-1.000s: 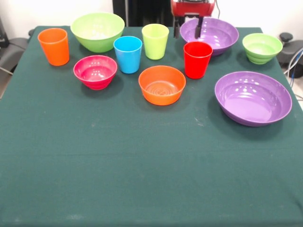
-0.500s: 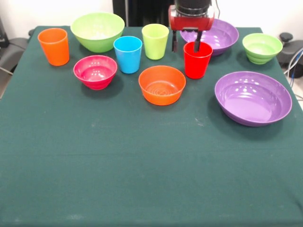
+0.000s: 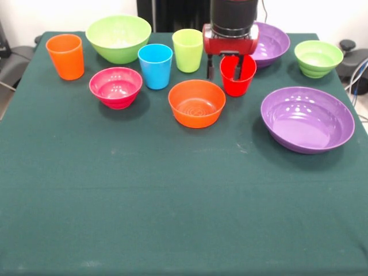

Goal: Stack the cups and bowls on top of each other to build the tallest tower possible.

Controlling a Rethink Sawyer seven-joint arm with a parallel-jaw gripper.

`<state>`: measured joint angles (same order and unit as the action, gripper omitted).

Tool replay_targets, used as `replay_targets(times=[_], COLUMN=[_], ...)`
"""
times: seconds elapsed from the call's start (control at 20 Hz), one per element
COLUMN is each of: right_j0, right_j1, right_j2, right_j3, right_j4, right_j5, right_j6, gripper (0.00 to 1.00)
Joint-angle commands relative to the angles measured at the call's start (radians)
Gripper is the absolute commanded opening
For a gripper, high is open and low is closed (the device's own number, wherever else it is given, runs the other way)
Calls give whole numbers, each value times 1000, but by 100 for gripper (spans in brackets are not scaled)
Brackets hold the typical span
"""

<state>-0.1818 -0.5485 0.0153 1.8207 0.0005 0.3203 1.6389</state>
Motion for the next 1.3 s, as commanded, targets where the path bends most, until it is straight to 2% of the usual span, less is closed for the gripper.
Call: replay_targets(times=[0.05, 0.3, 0.8, 1.3], right_j0=[-20, -23, -34, -60], right_j1=[69, 97, 86, 142], right_j2=[101, 103, 118, 119], right_j3=[-115, -134, -70, -47], right_j4=[10, 8, 1, -24], right_j5=[101, 96, 49, -49], right_j6=[65, 66, 87, 96], gripper=[100, 100, 100, 100])
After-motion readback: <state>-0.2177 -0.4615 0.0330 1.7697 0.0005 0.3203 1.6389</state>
